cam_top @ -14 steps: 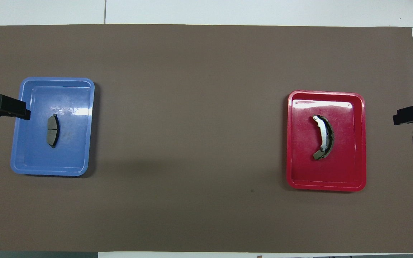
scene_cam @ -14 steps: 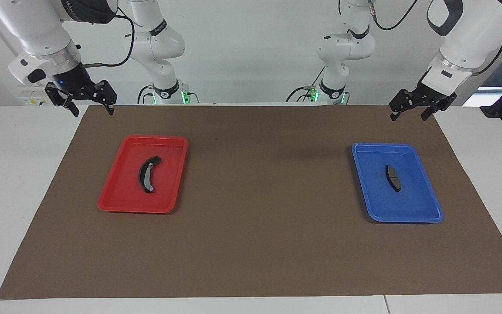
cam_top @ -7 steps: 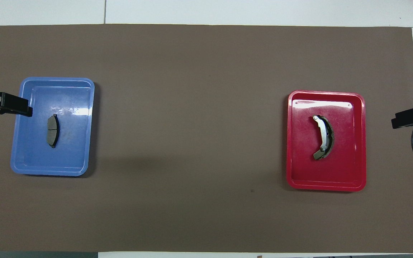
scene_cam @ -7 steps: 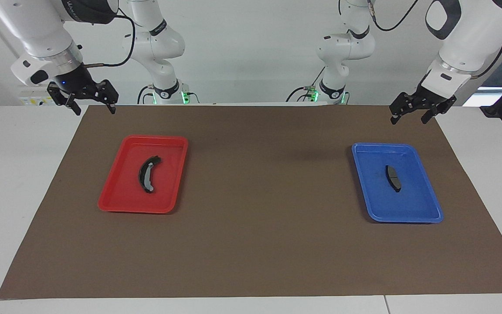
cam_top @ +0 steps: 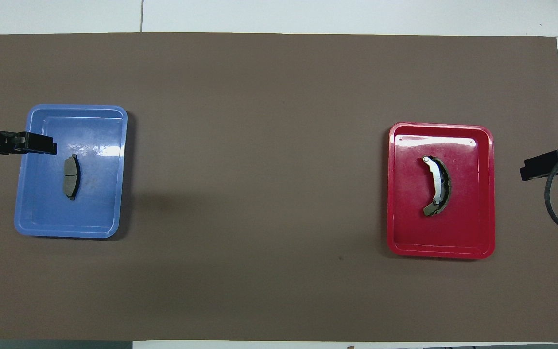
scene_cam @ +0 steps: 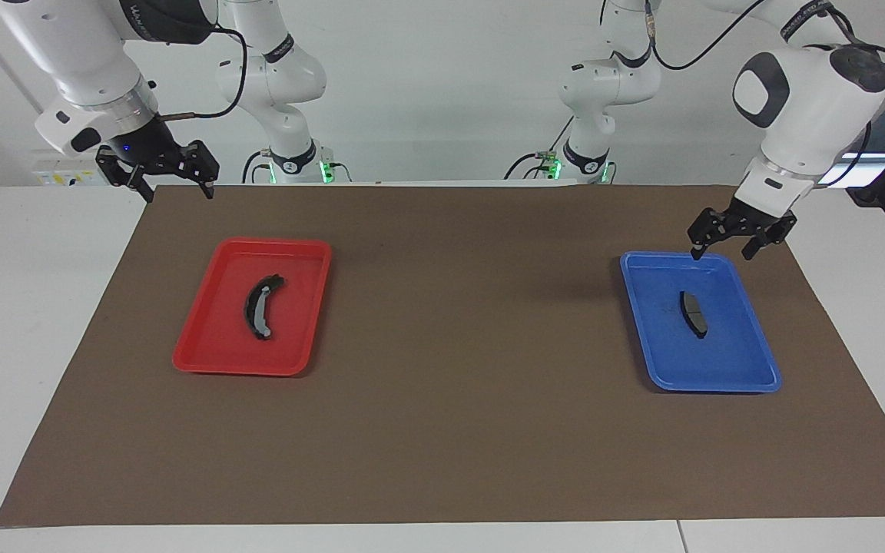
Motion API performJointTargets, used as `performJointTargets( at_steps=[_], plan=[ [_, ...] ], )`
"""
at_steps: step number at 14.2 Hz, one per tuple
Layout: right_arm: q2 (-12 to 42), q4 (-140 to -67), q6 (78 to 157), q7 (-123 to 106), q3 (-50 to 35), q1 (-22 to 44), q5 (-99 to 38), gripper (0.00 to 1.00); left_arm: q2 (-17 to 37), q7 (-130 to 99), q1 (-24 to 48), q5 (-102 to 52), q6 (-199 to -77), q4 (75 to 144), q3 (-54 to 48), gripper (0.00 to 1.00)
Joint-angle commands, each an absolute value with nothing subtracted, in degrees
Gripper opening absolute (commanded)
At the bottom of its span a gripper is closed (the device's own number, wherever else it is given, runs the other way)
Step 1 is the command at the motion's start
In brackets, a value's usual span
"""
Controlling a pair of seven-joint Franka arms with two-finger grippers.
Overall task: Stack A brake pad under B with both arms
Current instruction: 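Grasp the brake pads in both trays with both grippers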
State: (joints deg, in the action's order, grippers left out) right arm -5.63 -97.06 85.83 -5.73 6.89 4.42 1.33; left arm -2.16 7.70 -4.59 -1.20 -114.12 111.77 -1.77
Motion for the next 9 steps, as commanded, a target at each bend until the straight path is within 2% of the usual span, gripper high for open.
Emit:
performJointTargets(
  at_steps=[1,3,5,9],
  plan=[
    [-7.12,-102.1,91.37,-7.21,6.77,4.3,1.06,1.0,0.95,9.32,-7.28,-0.53,-120.05,115.13,-2.02,0.98],
    [-8.26,-109.13,99.01,-7.03,6.77,4.57,1.05,1.0,3.77,11.15,-8.87,-0.62,-122.94,116.45,-2.02,0.97],
    [-7.48,-112.49,103.78,-6.86,6.68,4.66,0.79,1.0,4.92,12.74,-9.66,-0.62,-127.94,119.69,-2.02,0.96],
    [-0.54,-118.38,116.79,-3.43,6.68,8.87,0.18,1.0,9.75,14.94,-10.2,-0.62,-133.41,121.29,-2.11,0.93]
  ],
)
